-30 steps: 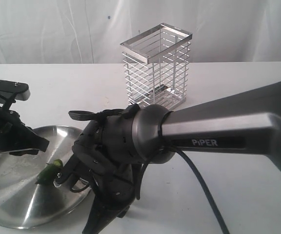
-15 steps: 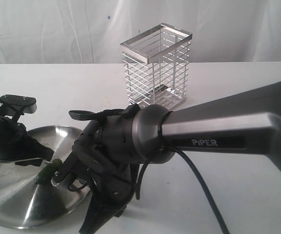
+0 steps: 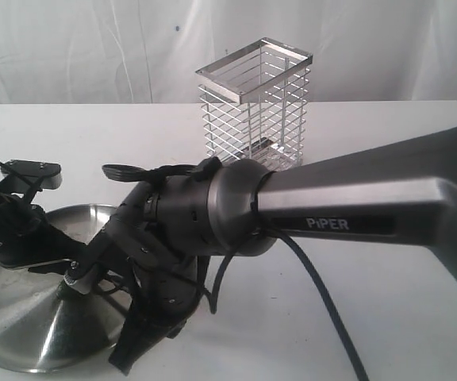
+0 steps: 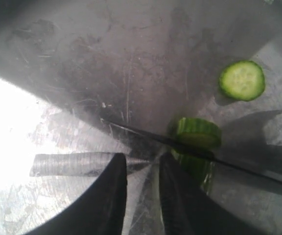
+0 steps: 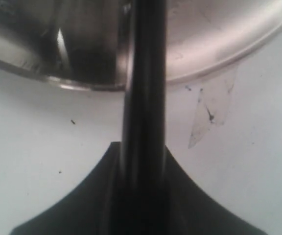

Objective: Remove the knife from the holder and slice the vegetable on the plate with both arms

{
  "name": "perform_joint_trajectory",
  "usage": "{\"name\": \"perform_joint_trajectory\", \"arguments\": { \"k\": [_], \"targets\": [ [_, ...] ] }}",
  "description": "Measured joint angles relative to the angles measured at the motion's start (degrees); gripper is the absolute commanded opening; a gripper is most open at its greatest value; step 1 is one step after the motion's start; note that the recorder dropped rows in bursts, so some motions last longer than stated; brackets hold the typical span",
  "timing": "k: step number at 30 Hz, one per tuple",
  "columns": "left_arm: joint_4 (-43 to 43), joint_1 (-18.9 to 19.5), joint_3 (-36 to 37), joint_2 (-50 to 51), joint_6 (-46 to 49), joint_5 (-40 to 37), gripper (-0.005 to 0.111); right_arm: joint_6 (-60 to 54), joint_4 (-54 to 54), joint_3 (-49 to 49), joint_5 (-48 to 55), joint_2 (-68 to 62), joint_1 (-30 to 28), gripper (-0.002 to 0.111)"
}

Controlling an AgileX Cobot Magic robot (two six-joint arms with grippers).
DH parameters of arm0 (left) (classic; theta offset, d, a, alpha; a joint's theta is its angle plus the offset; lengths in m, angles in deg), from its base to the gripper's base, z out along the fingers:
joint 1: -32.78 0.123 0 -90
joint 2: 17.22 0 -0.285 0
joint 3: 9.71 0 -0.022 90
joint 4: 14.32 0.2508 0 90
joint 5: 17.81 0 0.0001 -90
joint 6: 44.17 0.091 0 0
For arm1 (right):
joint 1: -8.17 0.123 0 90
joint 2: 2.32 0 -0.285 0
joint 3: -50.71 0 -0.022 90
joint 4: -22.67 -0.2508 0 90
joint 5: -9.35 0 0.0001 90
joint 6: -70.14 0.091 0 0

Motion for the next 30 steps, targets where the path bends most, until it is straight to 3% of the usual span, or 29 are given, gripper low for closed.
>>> {"name": "perform_joint_trajectory", "arguments": {
  "k": [24, 26, 30],
  "targets": [
    [0.0, 0.0, -0.8, 0.0, 0.0, 2.7, 0.029, -2.4, -0.8, 2.8, 2.8, -3.9, 0.0, 0.000],
    [0.0, 0.0, -0.8, 0.0, 0.0, 2.7, 0.025, -2.4, -0.8, 2.8, 2.8, -3.9, 0.0, 0.000],
    [0.0, 0.0, -0.8, 0.0, 0.0, 2.1, 0.001, -2.4, -0.8, 2.8, 2.8, -3.9, 0.0, 0.000]
  ]
}}
